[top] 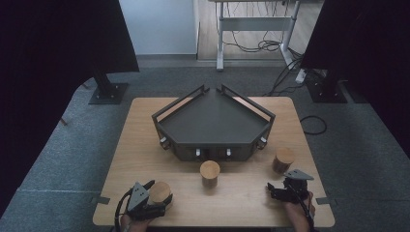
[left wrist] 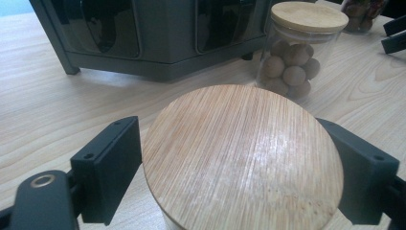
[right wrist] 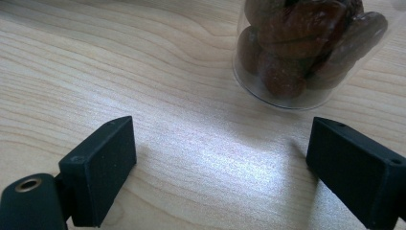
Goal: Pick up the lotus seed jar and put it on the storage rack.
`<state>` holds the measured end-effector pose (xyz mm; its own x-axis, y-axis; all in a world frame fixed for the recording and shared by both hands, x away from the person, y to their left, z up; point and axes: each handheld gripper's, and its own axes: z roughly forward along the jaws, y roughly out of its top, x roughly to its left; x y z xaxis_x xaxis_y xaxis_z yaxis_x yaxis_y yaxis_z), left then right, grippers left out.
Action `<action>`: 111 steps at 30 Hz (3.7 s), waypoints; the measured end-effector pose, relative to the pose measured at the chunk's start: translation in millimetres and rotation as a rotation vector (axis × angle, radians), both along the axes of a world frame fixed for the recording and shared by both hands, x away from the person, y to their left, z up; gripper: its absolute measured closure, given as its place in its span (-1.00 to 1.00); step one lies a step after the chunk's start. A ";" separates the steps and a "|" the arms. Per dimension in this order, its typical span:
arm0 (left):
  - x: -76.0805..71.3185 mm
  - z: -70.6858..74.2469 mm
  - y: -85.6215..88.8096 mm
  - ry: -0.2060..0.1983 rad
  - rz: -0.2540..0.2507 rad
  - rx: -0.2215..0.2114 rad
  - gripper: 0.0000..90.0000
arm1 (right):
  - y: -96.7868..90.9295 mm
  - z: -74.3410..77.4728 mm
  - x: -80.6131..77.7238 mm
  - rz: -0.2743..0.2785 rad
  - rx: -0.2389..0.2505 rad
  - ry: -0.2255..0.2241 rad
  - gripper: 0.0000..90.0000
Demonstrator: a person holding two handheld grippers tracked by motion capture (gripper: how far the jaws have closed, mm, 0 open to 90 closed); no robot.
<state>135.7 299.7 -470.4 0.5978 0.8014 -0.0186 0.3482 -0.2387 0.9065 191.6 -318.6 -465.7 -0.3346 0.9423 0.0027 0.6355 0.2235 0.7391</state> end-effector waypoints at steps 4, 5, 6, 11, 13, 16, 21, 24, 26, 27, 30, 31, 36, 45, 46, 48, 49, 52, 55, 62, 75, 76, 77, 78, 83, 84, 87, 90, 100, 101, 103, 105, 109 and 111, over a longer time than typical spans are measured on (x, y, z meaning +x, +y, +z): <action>0.9 0.2 1.7 0.011 -0.011 -0.005 -0.60 | 0.0 0.0 0.0 0.000 0.000 0.000 -0.79; 1.1 0.1 2.4 0.014 -0.015 -0.008 -0.58 | 0.0 0.0 0.0 0.000 0.000 0.000 -0.79; 1.1 -0.1 3.1 0.015 -0.020 -0.010 -0.55 | 0.0 0.0 0.0 0.000 0.000 0.000 -0.79; 0.9 1.4 2.7 0.013 -0.025 -0.001 -0.48 | 0.0 0.0 0.0 0.000 0.000 0.000 -0.79; 1.0 1.3 2.7 0.013 -0.024 -0.002 -0.48 | 0.0 0.0 0.0 0.000 0.000 0.000 -0.79; 1.1 1.5 2.9 0.013 -0.024 -0.002 -0.48 | 0.0 0.0 0.0 0.000 0.000 0.000 -0.79; 0.1 1.6 1.9 0.011 -0.013 -0.002 -0.47 | -0.1 0.0 0.1 0.001 0.000 0.000 -0.79; -2.7 2.6 -0.7 -0.005 0.002 0.015 -0.47 | -0.1 0.1 0.1 0.001 0.000 0.000 -0.79; -3.7 2.8 0.0 -0.011 0.006 0.012 -0.47 | 0.0 0.0 0.1 0.001 0.001 0.000 -0.79; -3.9 2.7 0.8 -0.012 0.006 0.007 -0.47 | 0.0 0.0 0.1 0.001 0.001 0.000 -0.79; -5.6 3.2 2.6 -0.023 0.011 -0.008 -0.47 | 0.0 0.0 0.1 0.001 0.000 0.000 -0.79; -5.8 3.6 2.8 -0.025 0.010 -0.008 -0.47 | 0.0 0.0 0.1 0.001 0.000 0.000 -0.79; -5.8 5.0 4.7 -0.034 0.005 -0.028 -0.47 | 0.0 0.0 0.1 0.001 0.001 0.000 -0.79; -5.3 7.7 5.1 -0.037 0.005 -0.037 -0.47 | 0.0 0.0 0.0 0.001 0.000 0.000 -0.79; -5.3 8.0 4.9 -0.038 0.005 -0.037 -0.47 | 0.0 0.0 0.1 0.001 0.001 0.000 -0.79; -5.0 8.6 4.4 -0.039 0.002 -0.037 -0.47 | 0.0 0.1 0.1 0.001 0.000 0.000 -0.79; -4.8 8.8 4.2 -0.039 0.001 -0.037 -0.47 | 0.0 0.0 0.0 0.001 0.000 0.000 -0.79; -4.5 9.5 3.5 -0.041 -0.002 -0.037 -0.47 | 0.0 0.0 0.0 0.001 0.000 0.000 -0.79; -4.4 10.8 3.5 -0.044 -0.004 -0.036 -0.47 | 0.0 0.0 0.0 0.001 0.000 0.000 -0.79; -3.9 13.2 6.2 -0.046 0.002 -0.055 -0.47 | -0.4 0.1 -0.6 0.005 0.001 0.001 -0.79; -0.4 18.1 10.0 -0.047 0.001 -0.080 -0.47 | -0.5 0.1 -0.8 0.006 0.001 0.001 -0.79; -0.2 18.5 10.2 -0.048 0.000 -0.083 -0.47 | -0.5 0.1 -0.8 0.006 0.002 0.001 -0.79; 0.1 19.2 10.4 -0.049 -0.001 -0.084 -0.47 | -0.5 0.1 -0.8 0.006 0.001 0.001 -0.79; 0.3 19.8 10.4 -0.050 -0.002 -0.085 -0.47 | -0.5 0.1 -0.8 0.006 0.001 0.001 -0.79; 1.6 23.4 9.7 -0.057 -0.006 -0.082 -0.47 | -0.5 0.1 -0.8 0.006 0.001 0.001 -0.79; 2.0 24.1 9.5 -0.058 -0.007 -0.081 -0.47 | -0.5 0.1 -0.8 0.006 0.001 0.001 -0.79; 2.8 26.2 8.7 -0.062 -0.009 -0.079 -0.47 | -0.5 0.1 -0.8 0.006 0.001 0.001 -0.79; 3.6 28.3 8.2 -0.066 -0.012 -0.080 -0.47 | -0.6 0.1 -0.8 0.007 0.001 0.001 -0.79; 7.7 37.4 6.8 -0.073 -0.020 -0.080 -0.47 | -0.6 0.1 -0.8 0.007 0.001 0.001 -0.79; 8.4 38.5 6.7 -0.074 -0.021 -0.081 -0.47 | -0.6 0.1 -0.8 0.007 0.001 0.001 -0.79; 9.7 40.8 6.2 -0.076 -0.022 -0.080 -0.47 | -0.6 0.1 -0.8 0.007 0.001 0.001 -0.79; 11.3 43.1 5.4 -0.078 -0.023 -0.079 -0.47 | -0.6 0.1 -0.8 0.007 0.001 0.001 -0.79; 15.4 46.8 4.7 -0.080 -0.030 -0.082 -0.47 | -0.6 0.1 -0.8 0.007 0.001 0.001 -0.79; 17.5 48.3 3.8 -0.080 -0.033 -0.081 -0.47 | -0.7 0.1 -0.8 0.007 0.001 0.001 -0.79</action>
<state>153.2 303.6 -422.1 0.6262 0.7789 -0.0340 0.2675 -0.1737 0.9478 190.8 -319.3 -465.6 -0.3416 0.9398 0.0041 0.6343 0.2274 0.7389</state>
